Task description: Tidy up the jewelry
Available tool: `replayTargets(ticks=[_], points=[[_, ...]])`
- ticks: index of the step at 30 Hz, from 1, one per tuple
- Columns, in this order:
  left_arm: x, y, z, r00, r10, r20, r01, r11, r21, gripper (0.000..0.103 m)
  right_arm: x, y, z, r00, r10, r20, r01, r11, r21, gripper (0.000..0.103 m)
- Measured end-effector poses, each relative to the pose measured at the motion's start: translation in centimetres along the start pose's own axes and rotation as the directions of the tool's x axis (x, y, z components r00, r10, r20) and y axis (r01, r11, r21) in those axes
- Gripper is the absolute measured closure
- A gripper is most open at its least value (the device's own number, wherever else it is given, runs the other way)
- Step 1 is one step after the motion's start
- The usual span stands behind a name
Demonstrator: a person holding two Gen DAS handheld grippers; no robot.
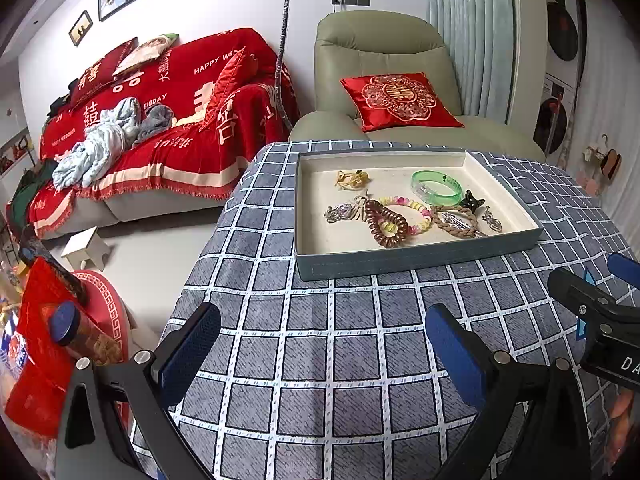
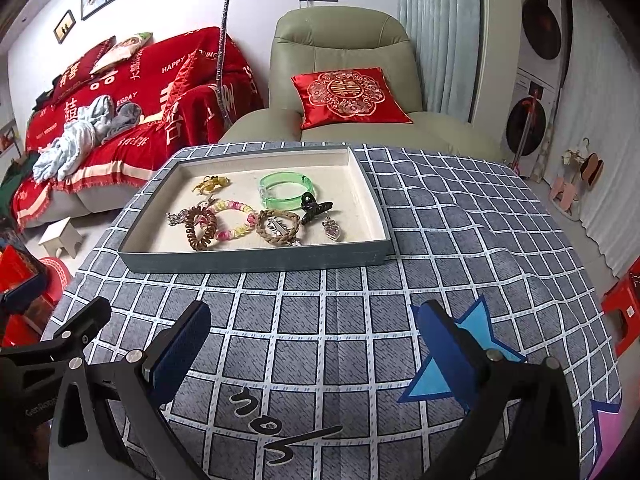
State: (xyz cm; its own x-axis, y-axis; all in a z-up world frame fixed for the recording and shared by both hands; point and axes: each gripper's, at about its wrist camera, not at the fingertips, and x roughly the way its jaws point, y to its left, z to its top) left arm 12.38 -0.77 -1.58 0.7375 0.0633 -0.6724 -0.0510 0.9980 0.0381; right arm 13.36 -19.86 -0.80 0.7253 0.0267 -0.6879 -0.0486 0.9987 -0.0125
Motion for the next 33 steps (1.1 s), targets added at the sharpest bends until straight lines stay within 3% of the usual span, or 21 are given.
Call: replayTargets(ticks=[33], points=[[0.08,0.33,0.00,1.000,-0.007,-0.012,0.007,1.000,-0.014,0.000,-0.38,0.57,0.27,1.000,0.003,0.001,-0.003,1.000,-0.009,0.000]])
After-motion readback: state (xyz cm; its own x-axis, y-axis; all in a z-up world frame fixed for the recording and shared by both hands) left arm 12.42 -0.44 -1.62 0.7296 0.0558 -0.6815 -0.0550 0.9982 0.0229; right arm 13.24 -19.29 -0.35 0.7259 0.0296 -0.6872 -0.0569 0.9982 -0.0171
